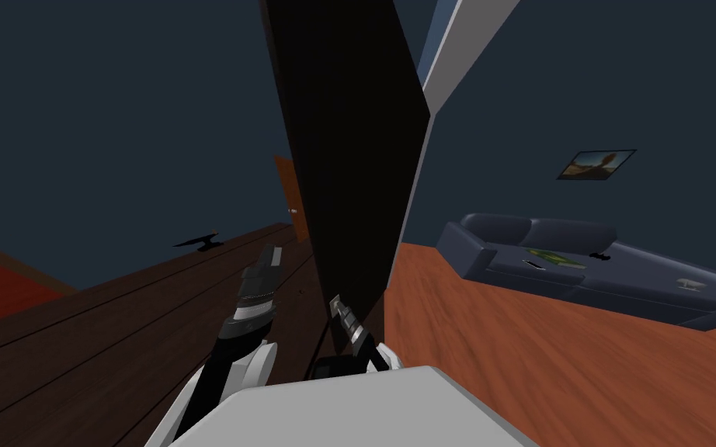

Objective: Push the door open

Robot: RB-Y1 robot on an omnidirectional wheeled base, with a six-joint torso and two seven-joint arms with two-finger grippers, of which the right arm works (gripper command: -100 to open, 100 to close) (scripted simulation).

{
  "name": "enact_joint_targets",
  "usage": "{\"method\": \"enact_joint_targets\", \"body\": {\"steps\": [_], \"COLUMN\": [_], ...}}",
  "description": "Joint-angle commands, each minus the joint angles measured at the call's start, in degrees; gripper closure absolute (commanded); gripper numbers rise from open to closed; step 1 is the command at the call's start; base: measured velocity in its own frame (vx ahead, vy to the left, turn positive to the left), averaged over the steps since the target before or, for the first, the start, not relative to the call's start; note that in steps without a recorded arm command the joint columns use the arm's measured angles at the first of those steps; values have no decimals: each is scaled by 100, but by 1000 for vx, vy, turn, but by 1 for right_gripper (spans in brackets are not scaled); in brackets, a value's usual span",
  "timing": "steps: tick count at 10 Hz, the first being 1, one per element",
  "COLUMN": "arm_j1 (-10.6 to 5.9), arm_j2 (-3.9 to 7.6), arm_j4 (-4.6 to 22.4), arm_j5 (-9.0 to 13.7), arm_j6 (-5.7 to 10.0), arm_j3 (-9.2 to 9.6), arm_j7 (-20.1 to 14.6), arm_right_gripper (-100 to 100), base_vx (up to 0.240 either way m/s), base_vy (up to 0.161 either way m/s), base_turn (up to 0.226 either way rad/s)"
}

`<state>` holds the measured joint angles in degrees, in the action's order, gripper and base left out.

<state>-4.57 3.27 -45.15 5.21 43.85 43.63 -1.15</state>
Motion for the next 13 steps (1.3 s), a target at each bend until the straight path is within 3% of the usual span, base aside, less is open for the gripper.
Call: {"method": "enact_joint_targets", "body": {"steps": [1, 2, 3, 7, 13], "arm_j1": [-1, -1, -5, -33, -90], "arm_j2": [-1, -1, 22, 3, -196], "arm_j4": [-7, -7, 42, 110, 247], "arm_j5": [0, 0, 25, 72, 168], "arm_j6": [12, 12, -7, -13, -26], "arm_j3": [-1, -1, -128, -380, -889], "arm_j7": [0, 0, 34, 103, 243], "arm_right_gripper": [100, 100, 100, 100, 100], "base_vx": [-9, 0, 54, 103, 103], "base_vy": [-7, 0, 108, 171, 180], "base_turn": [-4, 0, -28, -46, -55]}}
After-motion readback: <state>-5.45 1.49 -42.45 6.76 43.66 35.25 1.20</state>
